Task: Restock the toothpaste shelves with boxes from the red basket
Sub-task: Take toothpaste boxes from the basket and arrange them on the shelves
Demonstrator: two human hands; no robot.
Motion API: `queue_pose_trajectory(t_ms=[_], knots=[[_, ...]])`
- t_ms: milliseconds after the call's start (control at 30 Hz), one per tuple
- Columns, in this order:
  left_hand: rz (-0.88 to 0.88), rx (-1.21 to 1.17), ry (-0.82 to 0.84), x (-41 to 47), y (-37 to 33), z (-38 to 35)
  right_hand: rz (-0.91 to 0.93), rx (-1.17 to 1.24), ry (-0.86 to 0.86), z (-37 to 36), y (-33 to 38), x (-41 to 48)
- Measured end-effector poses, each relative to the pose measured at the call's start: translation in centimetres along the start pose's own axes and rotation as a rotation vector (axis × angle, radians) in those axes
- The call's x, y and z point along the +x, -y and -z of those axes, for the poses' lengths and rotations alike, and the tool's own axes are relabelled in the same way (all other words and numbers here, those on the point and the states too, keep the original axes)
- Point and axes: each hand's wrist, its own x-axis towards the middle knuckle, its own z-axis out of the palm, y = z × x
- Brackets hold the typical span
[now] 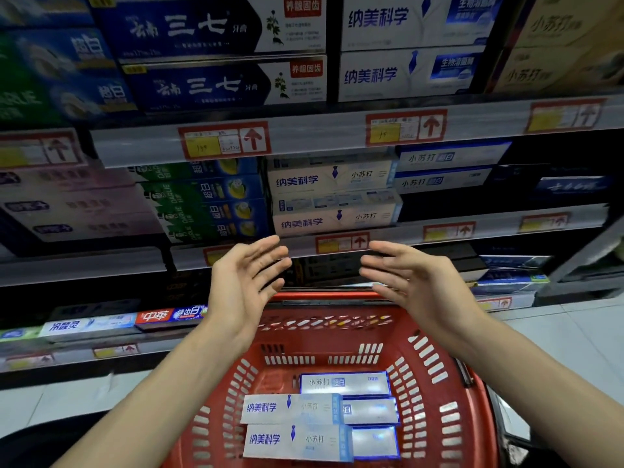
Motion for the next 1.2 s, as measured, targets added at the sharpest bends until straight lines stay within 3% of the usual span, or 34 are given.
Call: queue_pose_trajectory(t_ms=[400,633,767,867,1000,1200], knots=[[0.051,0.182,0.088,-0.3,2.8,1.0,-0.071,-0.002,-0.045,0.9,-0.7,-0.8],[0.104,0.844,0.22,0.7,9.9,2.8,-0.229,-0.139,-0.048,1.3,-1.3,-1.4],[0.031,1.641,0.406,2.7,17.2,7.1,-0.212,-0.21,-0.085,1.9,-0.9,-2.3],[0.027,2.0,0.527,4.4,21.2,9.9,-0.179,-0.22,-0.081,2.4,-0.1,-3.0],[0.043,2.193,0.566,6.0,23.9,10.8,-0.134,-0.296,-0.106,3.5,0.5,-3.7],[0.205,2.28,0.642,7.5,26.1,10.1,-0.153,-0.326,-0.089,4.7,0.9,-4.4]])
